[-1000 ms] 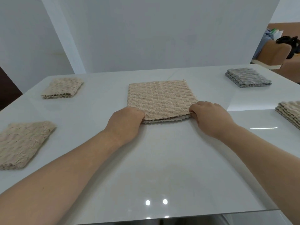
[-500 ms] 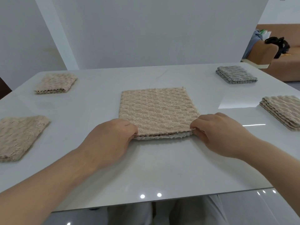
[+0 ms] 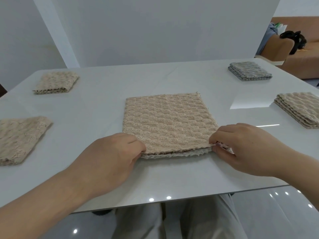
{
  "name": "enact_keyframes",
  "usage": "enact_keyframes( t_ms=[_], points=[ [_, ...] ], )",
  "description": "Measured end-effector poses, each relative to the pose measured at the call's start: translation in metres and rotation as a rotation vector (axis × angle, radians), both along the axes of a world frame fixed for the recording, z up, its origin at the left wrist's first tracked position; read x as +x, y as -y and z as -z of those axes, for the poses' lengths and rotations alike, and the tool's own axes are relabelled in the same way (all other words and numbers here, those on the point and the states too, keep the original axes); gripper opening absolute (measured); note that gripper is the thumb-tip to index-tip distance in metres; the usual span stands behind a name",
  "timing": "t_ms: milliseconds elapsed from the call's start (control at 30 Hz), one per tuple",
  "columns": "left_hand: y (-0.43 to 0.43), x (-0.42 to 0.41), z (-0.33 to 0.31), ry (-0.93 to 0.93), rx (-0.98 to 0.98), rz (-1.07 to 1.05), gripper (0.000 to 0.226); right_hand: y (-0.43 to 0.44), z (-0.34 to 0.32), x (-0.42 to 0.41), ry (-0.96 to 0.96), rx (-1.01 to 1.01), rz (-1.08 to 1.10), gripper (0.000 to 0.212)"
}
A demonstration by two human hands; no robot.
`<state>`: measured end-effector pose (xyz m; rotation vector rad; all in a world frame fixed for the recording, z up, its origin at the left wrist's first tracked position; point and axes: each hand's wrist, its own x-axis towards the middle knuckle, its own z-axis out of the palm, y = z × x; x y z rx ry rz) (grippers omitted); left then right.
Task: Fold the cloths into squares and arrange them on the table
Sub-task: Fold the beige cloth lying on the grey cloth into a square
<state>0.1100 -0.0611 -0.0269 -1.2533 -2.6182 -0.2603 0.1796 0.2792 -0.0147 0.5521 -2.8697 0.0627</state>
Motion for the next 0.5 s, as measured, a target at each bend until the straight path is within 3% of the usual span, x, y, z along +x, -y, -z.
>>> enact_keyframes(
  t_ms=[133, 267, 367, 500],
  points=[
    [0.000, 0.002, 0.006, 0.068, 0.014, 0.027, 0.026, -0.001, 0.005, 0.001, 0.049, -0.012, -0.011, 0.018],
    [0.004, -0.001, 0.008, 0.184, 0.012, 0.022, 0.018, -0.002, 0.007, 0.002, 0.112, -0.032, -0.030, 0.023],
    [0.009, -0.005, 0.002, 0.273, 0.052, -0.015, 0.026, -0.007, 0.003, 0.003, 0.142, -0.086, -0.012, 0.021],
    [0.016, -0.008, 0.002, 0.238, 0.054, -0.039, 0.027, -0.011, 0.004, 0.004, 0.118, -0.111, 0.021, 0.019]
  ],
)
